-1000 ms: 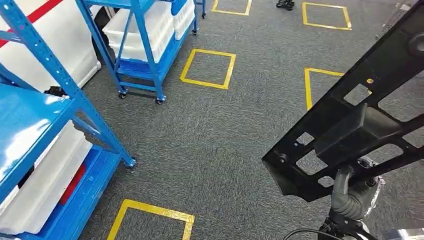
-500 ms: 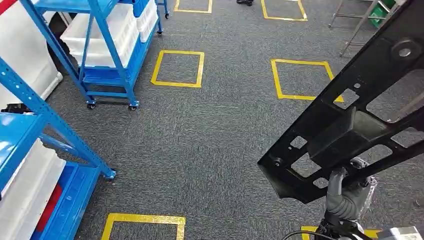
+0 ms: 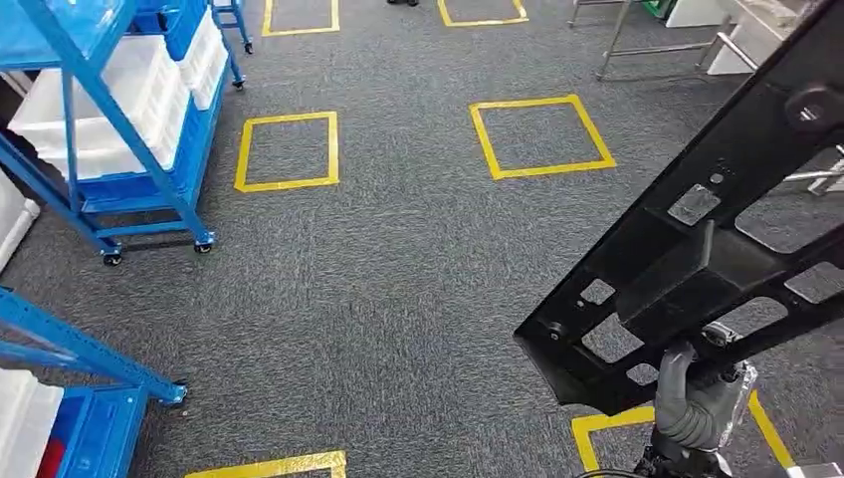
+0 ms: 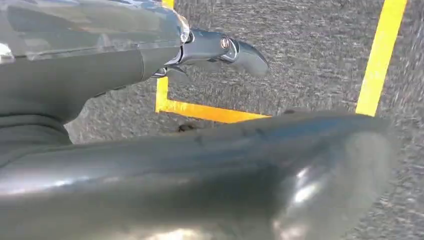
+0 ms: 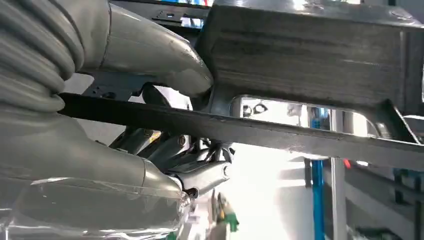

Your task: Take the parts from the cabinet and place them on the table.

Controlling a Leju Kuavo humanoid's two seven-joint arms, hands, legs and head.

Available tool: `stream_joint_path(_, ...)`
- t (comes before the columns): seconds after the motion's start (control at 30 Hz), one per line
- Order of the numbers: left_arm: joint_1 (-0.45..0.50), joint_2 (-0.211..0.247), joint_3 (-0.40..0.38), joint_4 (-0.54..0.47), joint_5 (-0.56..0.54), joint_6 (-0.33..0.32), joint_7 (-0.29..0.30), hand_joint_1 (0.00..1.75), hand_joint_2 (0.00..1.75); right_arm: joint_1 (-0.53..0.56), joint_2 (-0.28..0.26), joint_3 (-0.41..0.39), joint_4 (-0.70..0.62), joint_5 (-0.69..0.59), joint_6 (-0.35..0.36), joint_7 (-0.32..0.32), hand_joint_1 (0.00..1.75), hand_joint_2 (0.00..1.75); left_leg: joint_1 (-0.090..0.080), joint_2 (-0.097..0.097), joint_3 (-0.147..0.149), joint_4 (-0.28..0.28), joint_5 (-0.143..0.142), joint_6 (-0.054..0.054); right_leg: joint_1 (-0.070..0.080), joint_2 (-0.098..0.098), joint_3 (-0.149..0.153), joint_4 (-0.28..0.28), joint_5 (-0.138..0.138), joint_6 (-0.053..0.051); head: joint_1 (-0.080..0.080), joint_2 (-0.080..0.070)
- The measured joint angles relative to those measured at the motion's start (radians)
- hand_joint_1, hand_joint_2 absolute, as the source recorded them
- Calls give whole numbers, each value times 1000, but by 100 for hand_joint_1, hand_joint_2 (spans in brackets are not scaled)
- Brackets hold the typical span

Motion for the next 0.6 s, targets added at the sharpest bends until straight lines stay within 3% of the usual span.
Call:
stream_joint_path(0.03,-1,1,0,0,0,0,0,0,0,1,0,0,0,0,0,0,175,175,0,-13,36,-88,52,3,0,14,2,3,-1,2,0,0)
stream_joint_path(0.07,-1,2,0,0,0,0,0,0,0,2,0,0,0,0,0,0,175,175,1,-48,71,-172,93,8,-2,26,2,7,-4,6,0,0)
stream_joint_path(0.1,1,4,0,1,0,0,1,0,0,1,0,0,0,0,0,0,175,175,4,-99,84,-214,85,12,4,35,-5,17,-8,13,0,0)
stream_joint_path(0.13,-2,4,0,1,-1,0,2,0,0,3,0,0,-1,0,1,0,175,175,4,-86,82,-216,85,10,-3,48,-10,18,-6,20,0,0)
stream_joint_path(0.23,-10,4,-1,1,-6,0,1,0,0,13,1,0,-2,0,1,0,175,175,-3,-58,93,-229,91,32,-8,78,-14,11,-1,45,0,0)
stream_joint_path(0.27,-10,2,-1,1,-6,-2,0,0,0,16,0,0,-3,0,1,0,175,175,3,-38,96,-238,100,38,-11,60,-15,22,-6,44,0,0)
stream_joint_path(0.3,-9,3,-2,1,-7,-3,-2,0,0,18,0,0,-6,1,1,0,175,175,1,-29,98,-245,103,43,-4,-1,-34,56,-35,47,0,0)
stream_joint_path(0.33,-6,2,-2,1,-8,-3,-3,0,0,16,1,0,-6,1,2,0,175,175,-1,-17,96,-245,104,45,-4,-35,-66,118,-75,52,0,0)
stream_joint_path(0.4,0,3,-2,1,-9,-6,-3,0,0,21,1,0,-7,5,2,0,175,175,-5,10,95,-245,102,47,-11,-60,-140,268,-140,60,0,0)
stream_joint_path(0.43,2,3,-2,1,-9,-6,-3,0,0,25,1,0,-7,7,2,0,175,175,-6,26,94,-244,101,48,-14,-63,-163,313,-148,63,0,0)
stream_joint_path(0.47,2,3,-2,1,-10,-7,-3,0,0,27,1,0,-7,8,2,0,175,175,-6,35,94,-244,99,46,-15,-65,-161,309,-136,65,0,0)
stream_joint_path(0.53,0,2,-3,1,-13,-11,-3,0,0,29,1,0,-7,12,2,0,175,175,-6,62,99,-244,94,41,-16,-79,-78,155,-52,63,0,0)
stream_joint_path(0.57,-1,2,-3,1,-13,-13,-3,0,0,29,1,0,-8,15,3,0,175,175,-6,71,104,-244,91,39,-13,-105,-26,63,-15,60,0,0)
stream_joint_path(0.6,-1,2,-4,1,-16,-13,-3,0,0,27,1,0,-9,15,4,0,175,175,-8,80,108,-244,88,34,-7,-148,3,0,-18,50,0,0)
